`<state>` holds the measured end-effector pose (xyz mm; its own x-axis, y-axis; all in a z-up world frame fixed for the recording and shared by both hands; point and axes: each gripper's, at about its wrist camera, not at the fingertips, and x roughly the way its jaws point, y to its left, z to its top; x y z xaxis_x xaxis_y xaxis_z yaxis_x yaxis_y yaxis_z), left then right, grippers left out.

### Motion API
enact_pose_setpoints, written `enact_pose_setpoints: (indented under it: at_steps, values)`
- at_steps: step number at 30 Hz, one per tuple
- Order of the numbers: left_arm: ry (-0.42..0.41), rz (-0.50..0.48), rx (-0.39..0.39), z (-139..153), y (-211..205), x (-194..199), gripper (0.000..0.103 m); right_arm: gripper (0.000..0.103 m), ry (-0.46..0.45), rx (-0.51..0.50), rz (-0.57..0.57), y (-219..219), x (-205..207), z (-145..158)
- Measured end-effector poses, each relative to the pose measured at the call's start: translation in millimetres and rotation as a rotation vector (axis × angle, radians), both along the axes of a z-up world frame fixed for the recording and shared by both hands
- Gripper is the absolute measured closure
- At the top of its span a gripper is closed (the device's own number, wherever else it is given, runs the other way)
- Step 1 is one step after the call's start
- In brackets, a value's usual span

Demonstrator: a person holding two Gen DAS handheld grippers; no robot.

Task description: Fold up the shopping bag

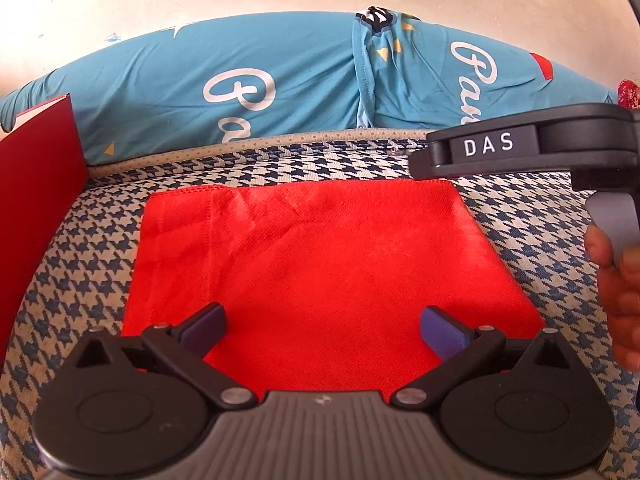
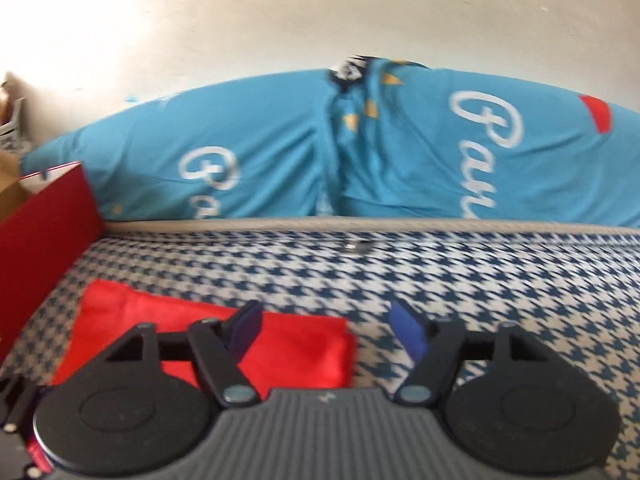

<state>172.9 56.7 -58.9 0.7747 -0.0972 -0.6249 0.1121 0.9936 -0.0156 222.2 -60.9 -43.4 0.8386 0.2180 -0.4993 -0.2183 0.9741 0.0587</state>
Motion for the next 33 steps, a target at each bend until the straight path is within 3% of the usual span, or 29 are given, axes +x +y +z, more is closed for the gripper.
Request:
enact_pose_setpoints:
  at_steps: [3, 9, 18, 33]
  values:
    - [-0.002, -0.002, 0.000, 0.0, 0.9, -0.2, 0.000, 0.056, 0.005, 0.015, 0.104, 12.2, -1.1, -2.0]
    - [-0.005, -0.002, 0.002, -0.2, 1.3, -1.4, 0.000, 0.057, 0.100, 0.061, 0.167, 19.4, 1.4, -14.8]
    - [-0.006, -0.006, 0.008, 0.2, 1.6, -3.1, 0.000, 0.058, 0.093, -0.062, 0.140, 29.2, 6.1, -22.5]
    - [-0.002, 0.029, 0.017, 3.4, 14.3, -6.4, 0.000, 0.056, 0.058, -0.084, 0.131, 22.4, -1.6, -28.8]
